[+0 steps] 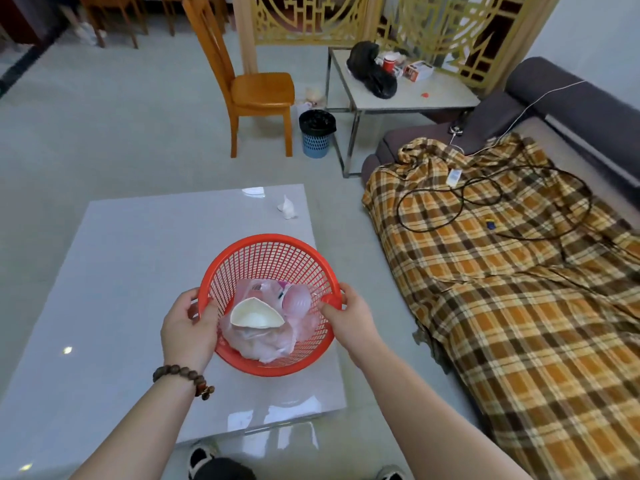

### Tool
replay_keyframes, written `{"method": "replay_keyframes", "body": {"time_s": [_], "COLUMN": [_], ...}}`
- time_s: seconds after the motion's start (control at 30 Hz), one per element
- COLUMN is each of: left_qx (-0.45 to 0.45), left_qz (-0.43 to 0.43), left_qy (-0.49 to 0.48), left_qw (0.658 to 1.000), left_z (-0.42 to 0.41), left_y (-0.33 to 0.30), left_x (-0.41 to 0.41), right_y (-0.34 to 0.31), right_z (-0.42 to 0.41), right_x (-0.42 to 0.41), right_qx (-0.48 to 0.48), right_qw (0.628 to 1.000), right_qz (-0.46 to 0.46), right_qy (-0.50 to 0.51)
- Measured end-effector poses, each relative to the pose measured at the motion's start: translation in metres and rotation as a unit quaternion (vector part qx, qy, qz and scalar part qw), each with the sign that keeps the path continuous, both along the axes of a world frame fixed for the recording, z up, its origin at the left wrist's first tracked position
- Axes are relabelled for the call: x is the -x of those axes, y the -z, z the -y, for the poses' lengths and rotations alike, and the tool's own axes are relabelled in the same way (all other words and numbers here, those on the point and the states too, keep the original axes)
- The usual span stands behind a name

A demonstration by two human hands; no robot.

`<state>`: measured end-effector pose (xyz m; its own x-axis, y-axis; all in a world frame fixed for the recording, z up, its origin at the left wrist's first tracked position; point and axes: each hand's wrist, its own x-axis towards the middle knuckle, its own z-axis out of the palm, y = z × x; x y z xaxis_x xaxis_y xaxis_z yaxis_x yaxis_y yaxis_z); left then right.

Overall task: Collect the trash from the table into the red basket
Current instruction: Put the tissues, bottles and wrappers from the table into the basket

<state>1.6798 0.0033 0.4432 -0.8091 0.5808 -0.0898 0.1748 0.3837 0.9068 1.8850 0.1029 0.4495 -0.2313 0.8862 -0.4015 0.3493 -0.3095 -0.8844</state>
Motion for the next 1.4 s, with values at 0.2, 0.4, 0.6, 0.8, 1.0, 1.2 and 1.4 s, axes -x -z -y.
{"method": "replay_keyframes", "body": {"time_s": [0.2, 0.4, 0.6, 0.8, 1.0, 1.2, 1.4], "left_qx": [-0.016, -0.022, -0.025, -0.025, -0.034, -0.026, -0.007], "left_qz": [0.021, 0.014, 0.007, 0.008, 0.027, 0.024, 0.029], "left_qy": [-0.028, -0.062, -0.112, -0.177, -0.266, -0.347, -0.436], "left_qw": [0.999, 0.998, 0.993, 0.984, 0.963, 0.937, 0.899], "left_z": [-0.026, -0.045, -0.067, -0.107, -0.167, -0.217, -0.208], "left_y": [-0.012, -0.023, -0.016, 0.002, 0.017, 0.016, 0.015], "left_x": [-0.105, -0.151, -0.163, -0.147, -0.099, -0.043, -0.018], "right_y": [-0.02, -0.025, -0.016, 0.003, 0.021, 0.023, 0.024], "right_z": [-0.048, -0.084, -0.122, -0.177, -0.256, -0.323, -0.333], "right_x": [-0.103, -0.141, -0.138, -0.106, -0.028, 0.063, 0.13], "right_qx": [-0.031, -0.032, -0.021, -0.015, -0.02, -0.005, 0.033], "right_qw": [0.999, 0.997, 0.993, 0.985, 0.969, 0.952, 0.912], "right_qz": [0.001, -0.034, -0.042, -0.035, -0.039, -0.026, -0.002], "right_qy": [-0.036, -0.066, -0.108, -0.168, -0.242, -0.306, -0.408]}}
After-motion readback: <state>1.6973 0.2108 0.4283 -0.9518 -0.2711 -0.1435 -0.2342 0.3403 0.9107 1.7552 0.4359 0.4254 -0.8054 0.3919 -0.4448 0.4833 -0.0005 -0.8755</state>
